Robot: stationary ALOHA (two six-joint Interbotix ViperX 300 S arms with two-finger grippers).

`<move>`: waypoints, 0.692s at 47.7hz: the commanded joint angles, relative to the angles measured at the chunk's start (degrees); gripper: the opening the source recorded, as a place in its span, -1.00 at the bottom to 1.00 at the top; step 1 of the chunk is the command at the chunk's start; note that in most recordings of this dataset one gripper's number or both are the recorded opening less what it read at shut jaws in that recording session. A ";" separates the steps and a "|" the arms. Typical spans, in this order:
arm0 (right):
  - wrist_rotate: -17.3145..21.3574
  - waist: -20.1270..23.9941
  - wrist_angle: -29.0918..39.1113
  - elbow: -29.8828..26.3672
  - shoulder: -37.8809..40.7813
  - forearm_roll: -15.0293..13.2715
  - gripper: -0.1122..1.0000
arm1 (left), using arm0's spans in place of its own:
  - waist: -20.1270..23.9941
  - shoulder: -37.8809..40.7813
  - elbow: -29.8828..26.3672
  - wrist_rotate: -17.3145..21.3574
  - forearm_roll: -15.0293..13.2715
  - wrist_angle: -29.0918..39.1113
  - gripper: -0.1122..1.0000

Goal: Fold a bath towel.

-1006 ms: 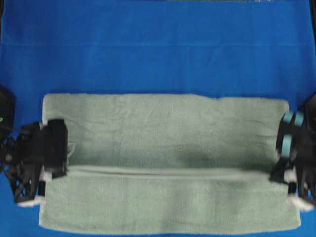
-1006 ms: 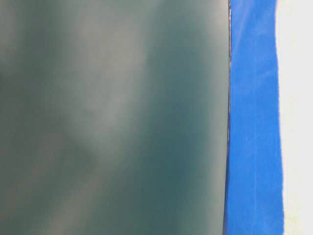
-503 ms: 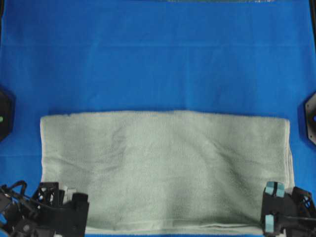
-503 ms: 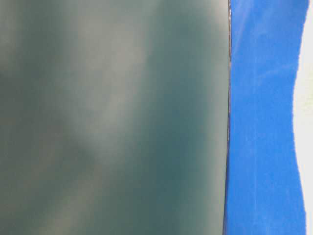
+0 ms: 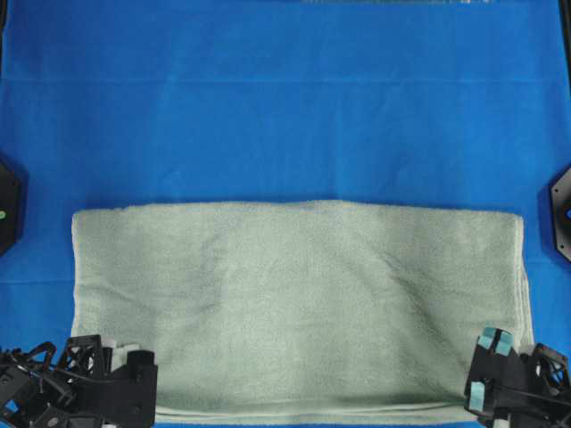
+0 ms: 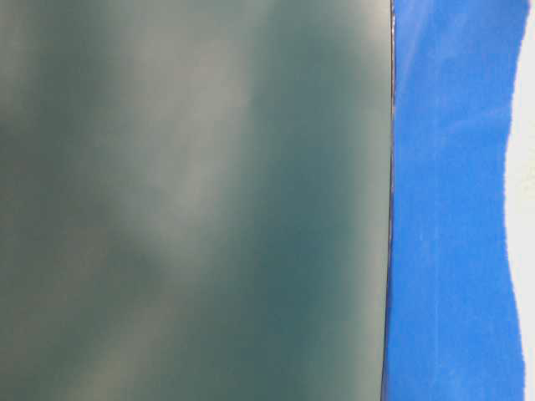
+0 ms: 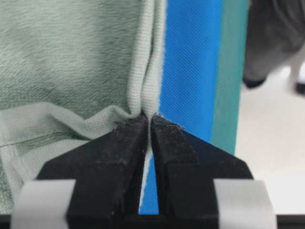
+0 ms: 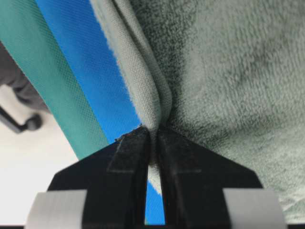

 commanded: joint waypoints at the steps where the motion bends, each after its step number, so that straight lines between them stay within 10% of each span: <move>1: 1.23 0.97 0.00 -0.35 -0.62 0.70 -0.66 | 0.00 -0.70 -0.53 -1.23 0.09 -0.18 -0.67; 6: 1.93 0.97 0.26 -0.70 -0.62 0.62 -0.62 | -0.09 -0.53 -1.23 -1.41 0.18 -0.26 -0.14; 14: 1.67 0.70 5.27 -1.93 -2.02 -2.81 0.23 | 0.62 -2.20 -3.52 0.62 0.70 0.79 0.67; 33: -1.76 -10.90 29.97 2.55 -19.42 -16.52 0.34 | 12.13 -16.17 -2.99 13.97 4.13 19.95 0.55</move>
